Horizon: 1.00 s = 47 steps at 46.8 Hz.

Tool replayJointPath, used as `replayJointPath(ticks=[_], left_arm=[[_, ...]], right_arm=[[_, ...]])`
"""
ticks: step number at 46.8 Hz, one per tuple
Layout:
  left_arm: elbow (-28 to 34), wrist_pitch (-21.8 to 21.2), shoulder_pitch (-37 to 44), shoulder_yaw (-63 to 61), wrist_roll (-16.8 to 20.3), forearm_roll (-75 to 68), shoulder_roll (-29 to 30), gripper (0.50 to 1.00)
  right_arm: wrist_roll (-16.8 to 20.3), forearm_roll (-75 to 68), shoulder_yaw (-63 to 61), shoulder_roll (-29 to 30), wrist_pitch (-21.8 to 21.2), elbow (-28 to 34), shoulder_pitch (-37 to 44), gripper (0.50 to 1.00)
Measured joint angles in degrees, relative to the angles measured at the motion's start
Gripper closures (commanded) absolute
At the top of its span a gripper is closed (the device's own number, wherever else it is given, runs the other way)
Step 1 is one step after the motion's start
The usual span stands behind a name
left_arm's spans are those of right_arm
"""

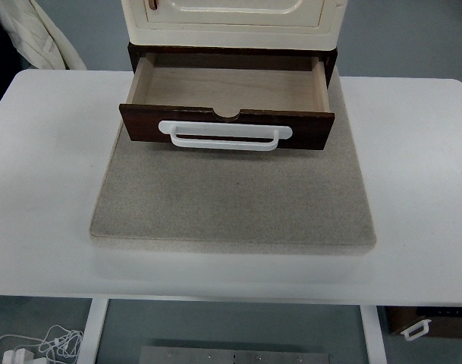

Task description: Close drawer under combined cabinet

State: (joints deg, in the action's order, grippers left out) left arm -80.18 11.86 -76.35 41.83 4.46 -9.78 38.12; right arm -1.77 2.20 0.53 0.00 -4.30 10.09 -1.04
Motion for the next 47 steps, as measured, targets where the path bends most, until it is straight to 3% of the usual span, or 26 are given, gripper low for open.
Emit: replayJointPath(ticks=[15,31,40,47], left_arm=[[-8.4,0.0,-2.9,-14.6,-0.3,-5.9,-1.2,0.500],[-12.5,0.5,-2.8,-26.8,-1.1,-13.4,-5.3,0.500],[-13.5,1.1,-2.8,-31.6,-5.1,-16.3,-7.1,0.500],[-13.8,4.0,-2.8,-34.3,-10.8,-19.6,-8.2,0.500]], right_arm=[[0.0,0.0,0.0,0.0,0.0,0.0,0.0,0.548],[0.0,0.0,0.0,0.0,0.0,0.0,0.0,0.548],[0.0,0.0,0.0,0.0,0.0,0.0,0.0,0.548],[0.0,0.0,0.0,0.0,0.0,0.0,0.0,0.548]])
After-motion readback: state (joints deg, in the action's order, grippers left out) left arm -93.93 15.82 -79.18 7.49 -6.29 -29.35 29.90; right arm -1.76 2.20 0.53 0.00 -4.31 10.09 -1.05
